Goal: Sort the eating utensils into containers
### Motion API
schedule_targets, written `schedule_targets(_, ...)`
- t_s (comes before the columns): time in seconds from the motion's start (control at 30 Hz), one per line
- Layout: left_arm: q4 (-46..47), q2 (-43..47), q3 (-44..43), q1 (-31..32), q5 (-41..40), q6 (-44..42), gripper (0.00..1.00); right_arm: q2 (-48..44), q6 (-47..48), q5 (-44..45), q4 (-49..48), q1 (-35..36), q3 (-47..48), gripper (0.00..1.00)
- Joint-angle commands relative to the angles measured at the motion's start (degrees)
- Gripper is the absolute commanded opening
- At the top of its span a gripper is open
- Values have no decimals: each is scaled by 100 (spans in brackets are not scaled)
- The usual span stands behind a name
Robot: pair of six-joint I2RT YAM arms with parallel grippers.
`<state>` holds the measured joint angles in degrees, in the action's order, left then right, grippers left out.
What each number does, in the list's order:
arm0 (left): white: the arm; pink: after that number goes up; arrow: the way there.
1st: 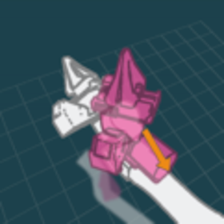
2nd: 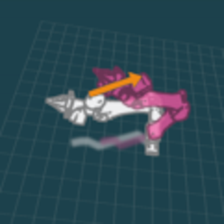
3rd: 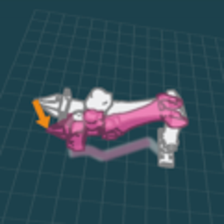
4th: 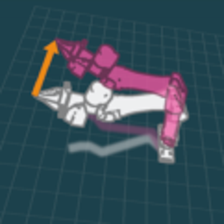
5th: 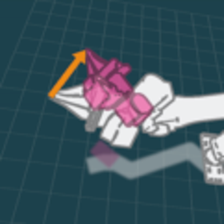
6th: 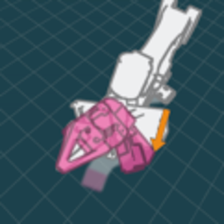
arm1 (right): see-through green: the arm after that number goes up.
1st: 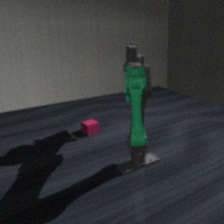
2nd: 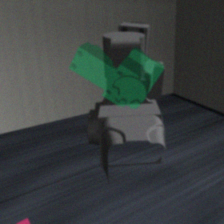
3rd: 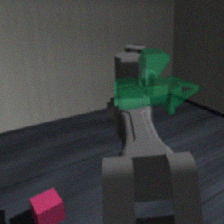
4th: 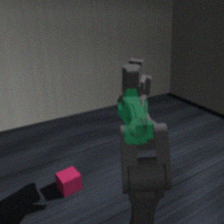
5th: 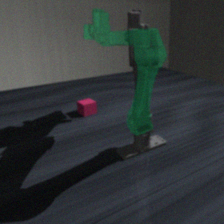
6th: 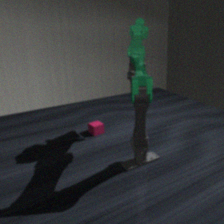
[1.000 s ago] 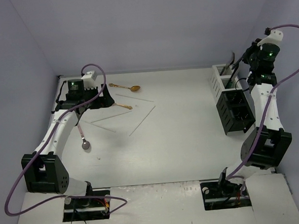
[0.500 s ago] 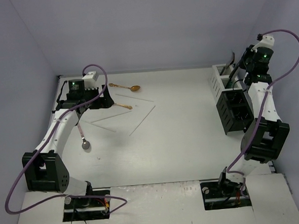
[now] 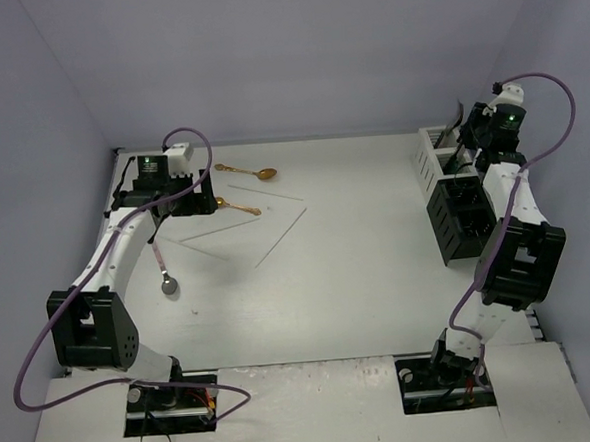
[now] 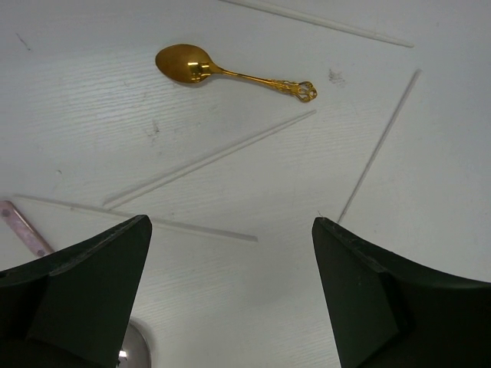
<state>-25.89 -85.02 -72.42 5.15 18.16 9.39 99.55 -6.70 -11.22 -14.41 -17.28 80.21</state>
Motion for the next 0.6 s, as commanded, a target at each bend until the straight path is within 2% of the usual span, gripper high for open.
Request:
schedule_targets(0.0, 41, 536, 52, -169, -672, 115, 83, -190, -25, -179, -543, -21, 36, 49)
schedule_targets(0.07, -187, 611, 127, -362, -1027, 486, 76, -246, -52, -215, -515, -1, 103, 56)
schedule_targets(0.2, -648, 594, 271, -704, -1463, 930, 67, -430, 26, -142, -407, 155, 233, 58)
schedule_targets(0.33, -1017, 317, 430, -1032, -1754, 968, 62, -764, 374, -131, -348, 417, 224, 58)
schedule_targets(0.4, -1182, 65, 432, -1161, -1832, 1012, 60, -962, 564, -161, -341, 556, 165, 58)
schedule_targets(0.53, -1618, -852, 333, -1492, -1911, 1109, 46, -1504, 1170, -285, -335, 957, -32, 58)
schedule_targets(0.57, -1607, -1026, 327, -1510, -1894, 1109, 46, -1557, 1302, -291, -335, 1049, -101, 58)
